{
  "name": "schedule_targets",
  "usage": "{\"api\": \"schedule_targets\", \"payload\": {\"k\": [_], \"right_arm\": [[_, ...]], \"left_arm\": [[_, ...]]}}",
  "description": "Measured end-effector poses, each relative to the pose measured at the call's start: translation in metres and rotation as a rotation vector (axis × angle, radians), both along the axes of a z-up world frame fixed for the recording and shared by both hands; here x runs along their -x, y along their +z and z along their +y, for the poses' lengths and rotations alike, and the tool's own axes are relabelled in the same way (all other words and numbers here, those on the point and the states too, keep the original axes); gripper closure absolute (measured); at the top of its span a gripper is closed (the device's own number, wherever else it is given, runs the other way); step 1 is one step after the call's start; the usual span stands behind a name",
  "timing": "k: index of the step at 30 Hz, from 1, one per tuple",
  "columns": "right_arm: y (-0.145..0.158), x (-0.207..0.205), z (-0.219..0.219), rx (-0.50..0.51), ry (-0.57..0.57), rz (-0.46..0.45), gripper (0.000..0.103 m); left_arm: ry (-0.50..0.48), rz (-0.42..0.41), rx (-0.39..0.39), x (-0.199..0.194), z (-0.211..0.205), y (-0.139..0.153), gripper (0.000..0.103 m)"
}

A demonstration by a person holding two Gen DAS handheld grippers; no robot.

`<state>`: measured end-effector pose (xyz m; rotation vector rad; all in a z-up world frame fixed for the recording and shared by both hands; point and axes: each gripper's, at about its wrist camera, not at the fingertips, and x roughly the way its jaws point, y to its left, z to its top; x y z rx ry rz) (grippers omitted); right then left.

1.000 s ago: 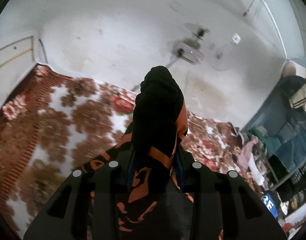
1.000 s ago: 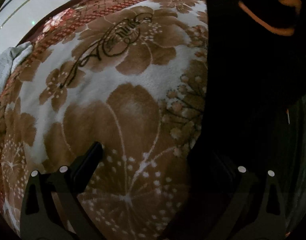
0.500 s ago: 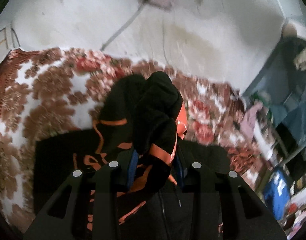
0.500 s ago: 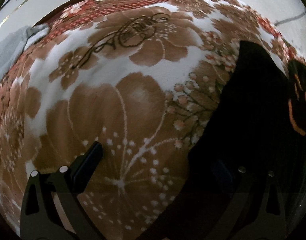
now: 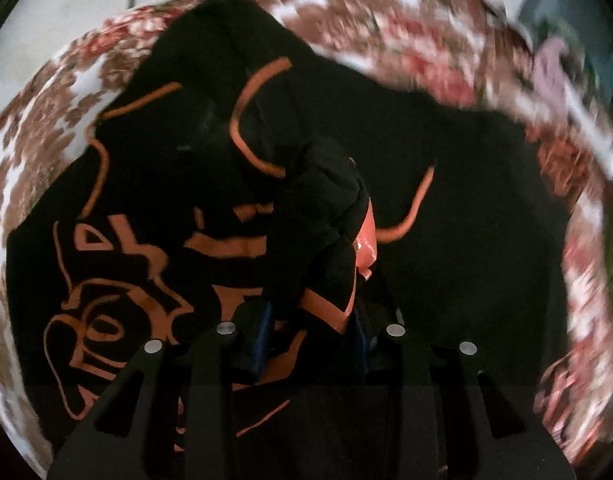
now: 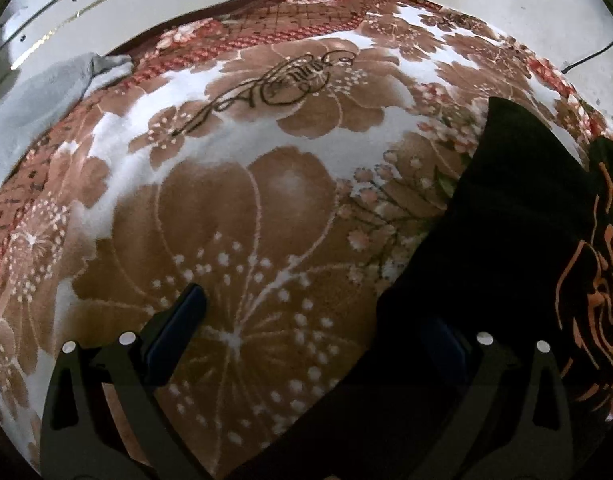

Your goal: Fold large clothes

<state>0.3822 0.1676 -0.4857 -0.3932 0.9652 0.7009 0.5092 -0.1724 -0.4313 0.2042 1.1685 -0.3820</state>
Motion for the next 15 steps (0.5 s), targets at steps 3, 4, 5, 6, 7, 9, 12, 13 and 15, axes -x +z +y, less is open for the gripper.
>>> {"api": "schedule_targets", "payload": {"k": [3, 4, 5, 6, 7, 9, 12, 13, 15], "right_arm": [[0.002, 0.001, -0.002, -0.017, 0.002, -0.004, 0.004], [0.002, 0.002, -0.002, -0.019, 0.004, -0.003, 0.004], [0.003, 0.002, -0.003, -0.02, 0.009, -0.001, 0.004], [0.005, 0.003, -0.005, -0.026, 0.016, 0.0, 0.004], [0.008, 0.004, -0.008, -0.034, 0.027, 0.004, 0.004], [0.011, 0.006, -0.015, -0.035, 0.047, 0.016, 0.005], [0.023, 0.016, -0.028, -0.008, 0.088, 0.024, 0.005], [0.029, 0.022, -0.032, 0.009, 0.099, 0.001, 0.005], [0.047, 0.035, -0.044, 0.025, 0.127, -0.05, 0.005]], "left_arm": [[-0.063, 0.04, -0.077, 0.009, -0.02, -0.018, 0.038], [-0.089, 0.058, -0.08, 0.013, -0.025, -0.022, 0.035], [-0.125, 0.067, -0.099, 0.019, -0.034, -0.025, 0.03], [-0.137, 0.067, -0.112, 0.022, -0.037, -0.025, 0.023], [-0.149, 0.074, -0.112, 0.026, -0.041, -0.025, 0.022], [-0.158, 0.117, -0.069, 0.033, -0.047, -0.022, 0.018], [-0.151, 0.123, -0.036, 0.039, -0.051, 0.0, 0.018], [-0.14, 0.11, -0.012, 0.039, -0.049, 0.017, 0.018], [-0.111, 0.071, 0.055, 0.038, -0.039, 0.057, 0.018]]}}
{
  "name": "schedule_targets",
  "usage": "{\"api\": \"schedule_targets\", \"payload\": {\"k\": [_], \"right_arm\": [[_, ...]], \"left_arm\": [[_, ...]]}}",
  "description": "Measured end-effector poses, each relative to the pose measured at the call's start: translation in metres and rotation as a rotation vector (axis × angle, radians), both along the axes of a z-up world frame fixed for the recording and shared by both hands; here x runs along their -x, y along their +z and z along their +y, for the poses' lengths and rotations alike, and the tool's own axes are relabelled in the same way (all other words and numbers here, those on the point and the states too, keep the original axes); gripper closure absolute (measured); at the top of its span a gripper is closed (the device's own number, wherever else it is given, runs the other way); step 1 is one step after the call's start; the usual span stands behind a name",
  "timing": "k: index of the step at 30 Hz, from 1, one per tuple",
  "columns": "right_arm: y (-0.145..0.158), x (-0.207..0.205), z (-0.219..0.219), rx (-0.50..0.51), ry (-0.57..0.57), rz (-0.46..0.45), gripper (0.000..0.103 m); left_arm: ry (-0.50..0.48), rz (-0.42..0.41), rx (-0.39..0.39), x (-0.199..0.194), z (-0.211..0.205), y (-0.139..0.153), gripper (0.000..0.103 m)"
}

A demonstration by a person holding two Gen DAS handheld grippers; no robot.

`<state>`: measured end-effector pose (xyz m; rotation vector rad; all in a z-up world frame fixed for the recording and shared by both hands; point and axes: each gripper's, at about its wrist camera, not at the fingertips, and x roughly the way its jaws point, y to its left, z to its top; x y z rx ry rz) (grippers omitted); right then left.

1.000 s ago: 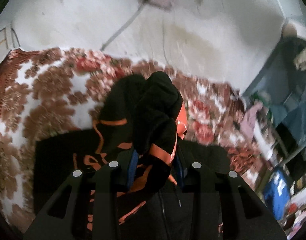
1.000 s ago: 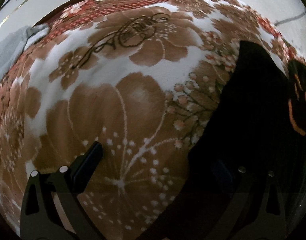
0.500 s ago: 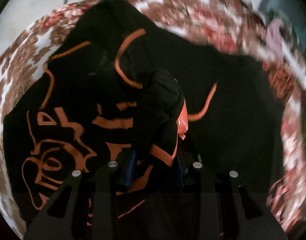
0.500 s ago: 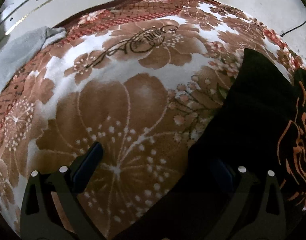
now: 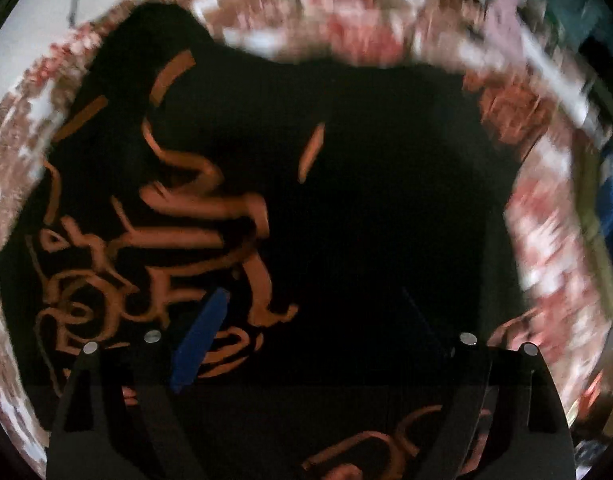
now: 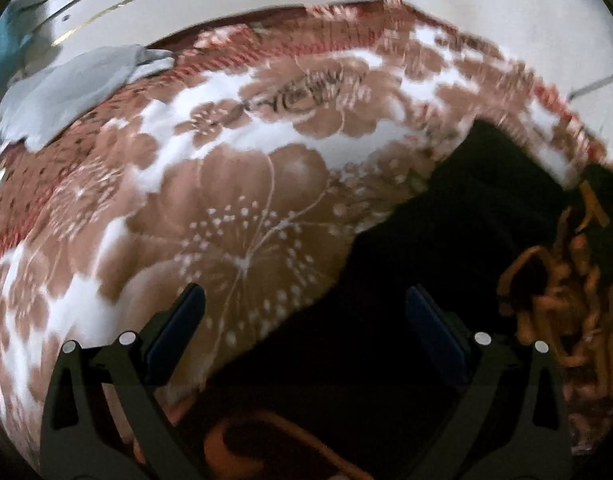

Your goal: Fold large clothes

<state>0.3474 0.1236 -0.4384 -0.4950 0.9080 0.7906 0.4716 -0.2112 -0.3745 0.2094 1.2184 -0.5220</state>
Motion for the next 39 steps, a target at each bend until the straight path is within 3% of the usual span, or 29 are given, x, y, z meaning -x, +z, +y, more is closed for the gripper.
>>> {"api": "schedule_targets", "payload": {"k": [3, 6, 10, 13, 16, 22, 24, 25, 26, 30, 36, 39], "right_arm": [[0.018, 0.009, -0.02, 0.029, 0.017, -0.018, 0.005], [0.014, 0.002, -0.064, 0.113, -0.013, -0.022, 0.005], [0.02, -0.037, -0.158, 0.122, -0.197, 0.048, 0.005], [0.029, -0.081, -0.254, 0.096, -0.417, 0.103, 0.005], [0.029, -0.117, -0.327, 0.045, -0.612, 0.164, 0.005], [0.005, -0.15, -0.409, -0.125, -0.823, 0.355, 0.005], [0.0, -0.152, -0.412, -0.137, -0.817, 0.381, 0.009], [-0.003, -0.153, -0.413, -0.138, -0.803, 0.396, 0.015], [-0.005, -0.155, -0.413, -0.143, -0.792, 0.41, 0.029], [-0.009, -0.156, -0.4, -0.139, -0.777, 0.45, 0.033], [-0.01, -0.158, -0.395, -0.088, -0.749, 0.436, 0.062], [0.0, -0.154, -0.394, -0.074, -0.722, 0.408, 0.07]], "left_arm": [[0.074, -0.061, 0.102, -0.014, 0.038, 0.073, 0.009], [0.117, -0.128, 0.146, -0.033, 0.088, 0.128, 0.006], [0.157, -0.226, 0.094, -0.054, 0.167, 0.155, 0.005], [0.186, -0.224, 0.031, -0.065, 0.221, 0.126, 0.005], [0.224, -0.188, -0.06, -0.067, 0.27, 0.077, 0.006], [0.236, -0.071, -0.119, -0.037, 0.323, -0.003, 0.006], [0.236, -0.03, -0.133, -0.025, 0.331, -0.029, 0.006], [0.24, -0.006, -0.143, -0.02, 0.331, -0.04, 0.006], [0.241, 0.016, -0.145, -0.016, 0.333, -0.051, 0.007], [0.285, 0.057, -0.108, -0.002, 0.335, -0.078, 0.006], [0.349, 0.025, -0.068, 0.007, 0.33, -0.08, 0.006], [0.356, 0.007, -0.064, 0.012, 0.327, -0.076, 0.006]]}}
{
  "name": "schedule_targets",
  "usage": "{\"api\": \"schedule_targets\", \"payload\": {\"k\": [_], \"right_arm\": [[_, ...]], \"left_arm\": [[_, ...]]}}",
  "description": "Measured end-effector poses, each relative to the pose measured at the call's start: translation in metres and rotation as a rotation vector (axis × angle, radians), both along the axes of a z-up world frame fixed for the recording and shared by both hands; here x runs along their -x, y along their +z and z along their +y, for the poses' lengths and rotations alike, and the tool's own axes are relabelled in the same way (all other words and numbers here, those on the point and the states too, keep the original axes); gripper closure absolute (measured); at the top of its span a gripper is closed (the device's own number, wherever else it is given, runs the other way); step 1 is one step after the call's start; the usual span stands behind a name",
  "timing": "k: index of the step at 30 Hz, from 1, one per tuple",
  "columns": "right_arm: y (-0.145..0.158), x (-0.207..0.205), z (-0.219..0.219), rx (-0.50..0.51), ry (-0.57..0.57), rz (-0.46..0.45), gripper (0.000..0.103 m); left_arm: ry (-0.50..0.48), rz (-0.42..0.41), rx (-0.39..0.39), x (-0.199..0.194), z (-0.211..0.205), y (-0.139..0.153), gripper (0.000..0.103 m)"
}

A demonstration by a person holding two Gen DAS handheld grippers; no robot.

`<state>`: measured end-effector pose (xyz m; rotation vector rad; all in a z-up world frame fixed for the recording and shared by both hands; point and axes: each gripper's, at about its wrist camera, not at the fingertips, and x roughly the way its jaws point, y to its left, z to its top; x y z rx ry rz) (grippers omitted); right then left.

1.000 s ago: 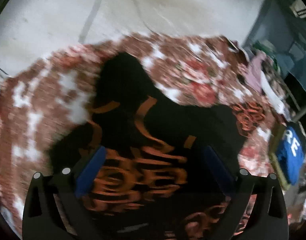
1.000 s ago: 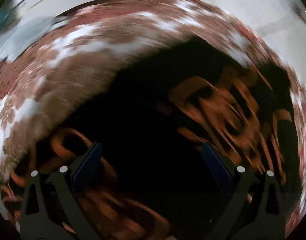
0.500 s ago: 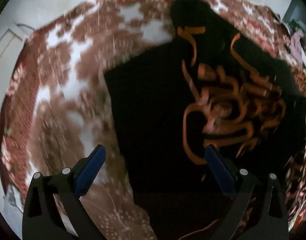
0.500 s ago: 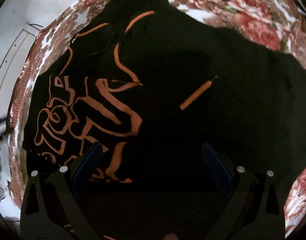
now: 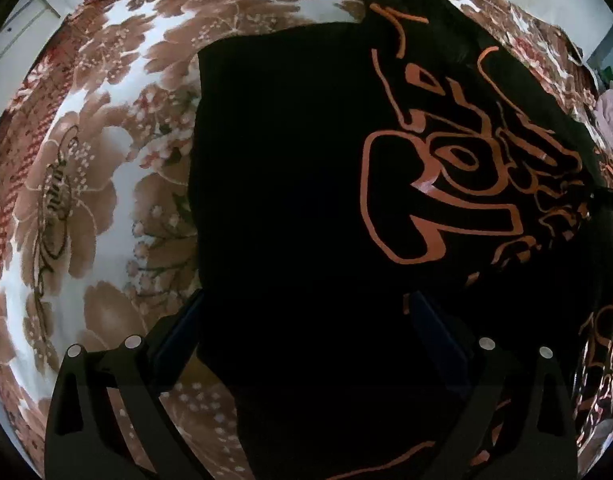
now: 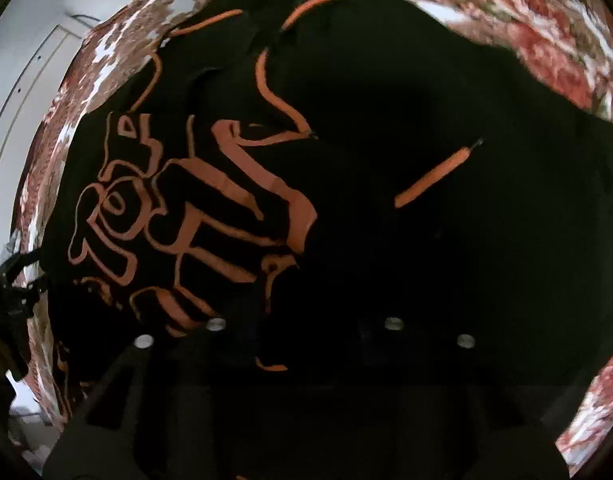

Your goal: Fold large clothes

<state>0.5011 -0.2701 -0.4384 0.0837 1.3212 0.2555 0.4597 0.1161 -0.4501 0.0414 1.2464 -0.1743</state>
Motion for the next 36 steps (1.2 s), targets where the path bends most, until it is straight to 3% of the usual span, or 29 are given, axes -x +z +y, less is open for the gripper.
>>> {"api": "schedule_targets", "payload": {"k": [4, 6, 10, 14, 17, 18, 21, 24, 25, 28, 31, 33, 36], "right_arm": [[0.027, 0.004, -0.004, 0.043, 0.04, -0.042, 0.072], [0.038, 0.001, -0.006, 0.123, 0.088, -0.071, 0.072], [0.039, -0.01, -0.02, 0.223, 0.145, -0.105, 0.072], [0.006, -0.012, -0.029, 0.211, 0.151, -0.039, 0.056], [-0.007, -0.005, -0.033, 0.217, 0.106, -0.023, 0.033], [-0.004, -0.002, -0.036, 0.211, 0.083, -0.029, 0.024], [0.026, 0.011, -0.04, 0.191, 0.024, -0.097, 0.011], [0.057, 0.02, -0.031, 0.2, 0.013, -0.179, 0.006], [0.06, 0.02, -0.024, 0.209, 0.016, -0.187, 0.006], [0.045, 0.011, -0.005, 0.275, 0.049, -0.203, 0.006], [0.006, 0.004, 0.002, 0.469, 0.062, -0.19, 0.006], [-0.013, 0.002, -0.006, 0.43, 0.024, -0.161, 0.005], [-0.028, 0.004, -0.021, 0.352, -0.003, -0.153, 0.005]], "left_arm": [[-0.004, -0.022, 0.03, 0.006, -0.001, 0.013, 0.006], [-0.019, -0.029, 0.045, 0.008, -0.003, 0.019, 0.006], [-0.065, -0.017, 0.076, 0.011, -0.011, 0.013, 0.006], [-0.091, 0.0, 0.023, 0.012, -0.018, -0.006, 0.006], [-0.082, -0.002, 0.01, 0.012, -0.018, -0.004, 0.006], [-0.08, -0.009, 0.012, 0.012, -0.016, 0.001, 0.006], [-0.061, -0.055, 0.036, 0.011, -0.005, 0.029, 0.006], [0.004, -0.086, 0.103, 0.003, 0.007, 0.048, 0.006], [0.012, -0.086, 0.091, 0.0, 0.006, 0.048, 0.006], [-0.004, -0.08, -0.062, -0.016, -0.003, 0.03, 0.007], [-0.014, -0.023, -0.162, -0.027, 0.001, 0.0, 0.008], [-0.02, 0.0, -0.19, -0.028, 0.0, -0.017, 0.007], [0.003, -0.015, -0.219, -0.024, -0.002, -0.015, 0.006]]}}
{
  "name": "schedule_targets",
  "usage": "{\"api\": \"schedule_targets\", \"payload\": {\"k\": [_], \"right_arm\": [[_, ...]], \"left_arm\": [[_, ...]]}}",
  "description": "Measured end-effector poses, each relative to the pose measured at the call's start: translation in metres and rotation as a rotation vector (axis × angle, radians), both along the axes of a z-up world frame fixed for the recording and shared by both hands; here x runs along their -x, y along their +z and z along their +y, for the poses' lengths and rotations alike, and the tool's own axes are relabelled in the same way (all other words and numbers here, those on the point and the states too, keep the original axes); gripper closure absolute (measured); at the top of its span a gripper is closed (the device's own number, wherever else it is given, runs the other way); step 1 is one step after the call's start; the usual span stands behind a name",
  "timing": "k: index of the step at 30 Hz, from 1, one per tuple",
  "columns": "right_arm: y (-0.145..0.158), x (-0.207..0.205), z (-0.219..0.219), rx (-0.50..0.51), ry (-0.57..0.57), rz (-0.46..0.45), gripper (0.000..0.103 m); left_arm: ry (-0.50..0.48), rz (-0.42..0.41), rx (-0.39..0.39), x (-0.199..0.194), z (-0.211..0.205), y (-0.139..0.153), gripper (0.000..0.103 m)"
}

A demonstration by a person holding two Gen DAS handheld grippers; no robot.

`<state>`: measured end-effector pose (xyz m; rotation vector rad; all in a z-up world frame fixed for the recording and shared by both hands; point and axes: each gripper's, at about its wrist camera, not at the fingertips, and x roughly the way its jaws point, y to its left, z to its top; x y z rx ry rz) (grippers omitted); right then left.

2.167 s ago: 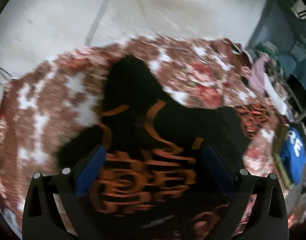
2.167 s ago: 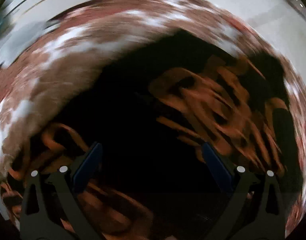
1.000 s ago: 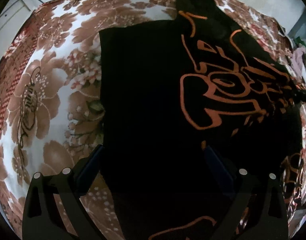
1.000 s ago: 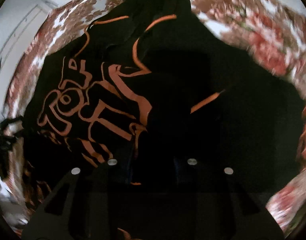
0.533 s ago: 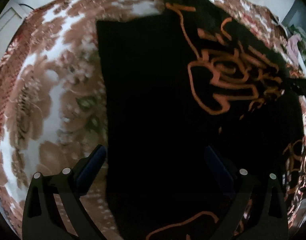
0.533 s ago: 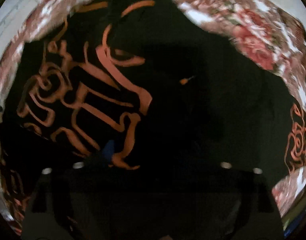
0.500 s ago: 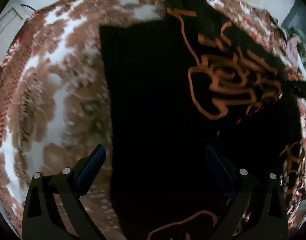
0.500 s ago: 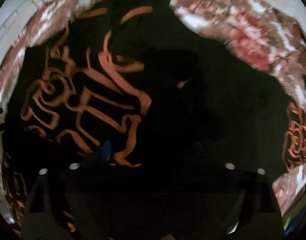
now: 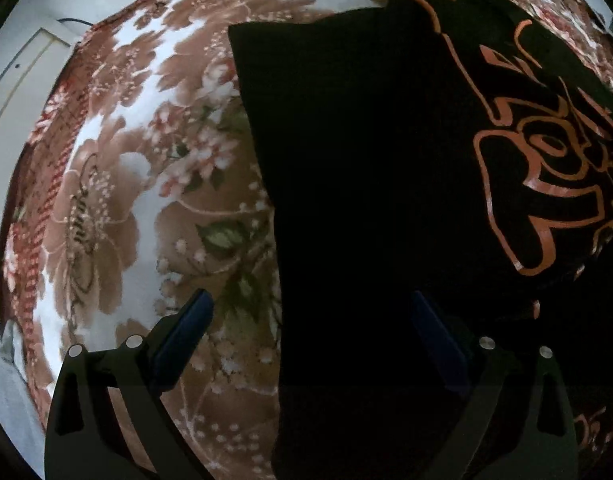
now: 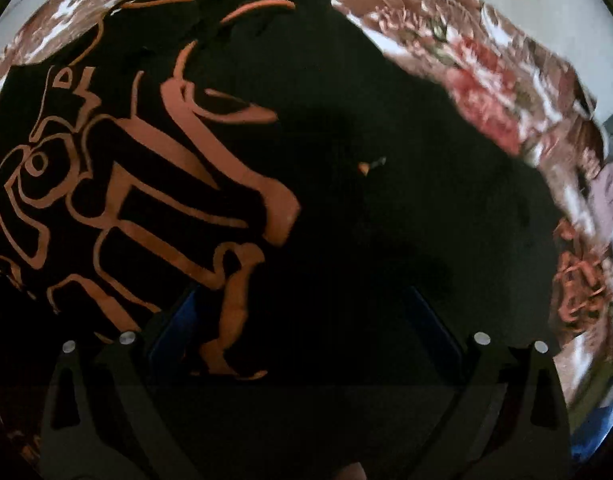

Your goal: Fold large clothes

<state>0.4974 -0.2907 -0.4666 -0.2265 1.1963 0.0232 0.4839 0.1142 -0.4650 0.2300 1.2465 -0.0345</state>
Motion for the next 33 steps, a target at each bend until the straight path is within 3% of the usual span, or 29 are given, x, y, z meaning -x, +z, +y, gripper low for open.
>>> {"api": "schedule_targets", "payload": {"k": [3, 6, 10, 12, 15, 20, 26, 33], "right_arm": [[0.007, 0.004, -0.01, -0.049, -0.02, -0.031, 0.005], [0.041, 0.01, -0.038, -0.153, -0.038, -0.07, 0.005], [0.072, 0.008, -0.13, -0.205, -0.143, -0.057, 0.005], [0.079, 0.008, -0.184, -0.18, -0.193, -0.057, 0.005], [0.088, 0.016, -0.254, -0.105, -0.219, -0.061, 0.005], [0.079, 0.028, -0.376, -0.095, -0.352, -0.023, 0.005], [0.067, 0.039, -0.481, -0.208, -0.512, -0.019, 0.005], [0.057, 0.042, -0.556, -0.359, -0.648, -0.035, 0.005]], "left_arm": [[0.014, -0.036, -0.032, 0.005, -0.015, 0.021, 0.006], [0.043, -0.06, 0.052, 0.01, -0.044, 0.053, 0.006], [0.005, -0.085, 0.125, 0.011, -0.119, 0.08, 0.006], [-0.018, -0.104, 0.158, 0.015, -0.167, 0.086, 0.006], [-0.035, -0.124, 0.21, 0.019, -0.238, 0.083, 0.006], [-0.068, -0.079, 0.258, 0.021, -0.349, 0.057, 0.006], [-0.128, -0.07, 0.265, 0.013, -0.432, 0.051, 0.006], [-0.206, -0.04, 0.297, 0.007, -0.5, 0.045, 0.006]]}}
